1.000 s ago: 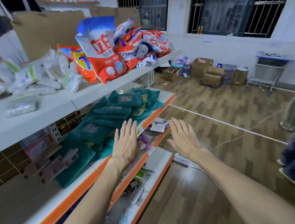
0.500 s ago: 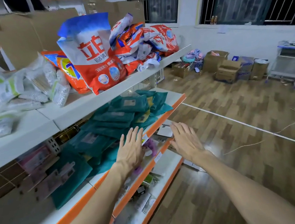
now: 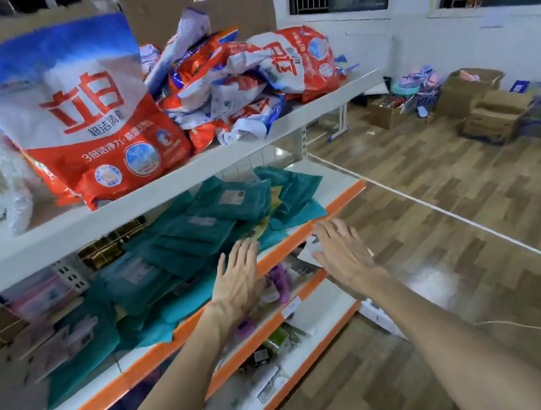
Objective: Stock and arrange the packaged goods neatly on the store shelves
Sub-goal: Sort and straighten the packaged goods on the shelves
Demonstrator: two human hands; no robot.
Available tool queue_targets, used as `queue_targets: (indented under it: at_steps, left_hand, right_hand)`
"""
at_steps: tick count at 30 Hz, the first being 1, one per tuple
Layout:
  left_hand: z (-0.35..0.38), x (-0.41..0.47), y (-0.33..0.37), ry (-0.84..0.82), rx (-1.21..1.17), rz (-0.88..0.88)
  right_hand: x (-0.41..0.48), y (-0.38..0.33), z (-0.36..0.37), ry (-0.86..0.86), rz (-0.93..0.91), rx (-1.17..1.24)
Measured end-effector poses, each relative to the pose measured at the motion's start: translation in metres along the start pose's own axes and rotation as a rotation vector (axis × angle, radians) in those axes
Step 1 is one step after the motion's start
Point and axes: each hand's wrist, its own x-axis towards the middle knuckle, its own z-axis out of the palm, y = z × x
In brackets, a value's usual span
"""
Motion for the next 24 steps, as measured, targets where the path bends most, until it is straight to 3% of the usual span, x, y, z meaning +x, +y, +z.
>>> queue_targets:
  at_steps: [9,24]
  left_hand:
    - [0.02,-0.013,-0.02,0.022,-0.143,-0.321]
    - [0.025,0.075,-0.067,0.148,-0.29,-0.514]
  right_hand:
    - [0.058,-0.027,0.046,-0.08,-0.226,0.184]
    - [0.174,-0.051,0.065,-0.051,-0.385,0.055]
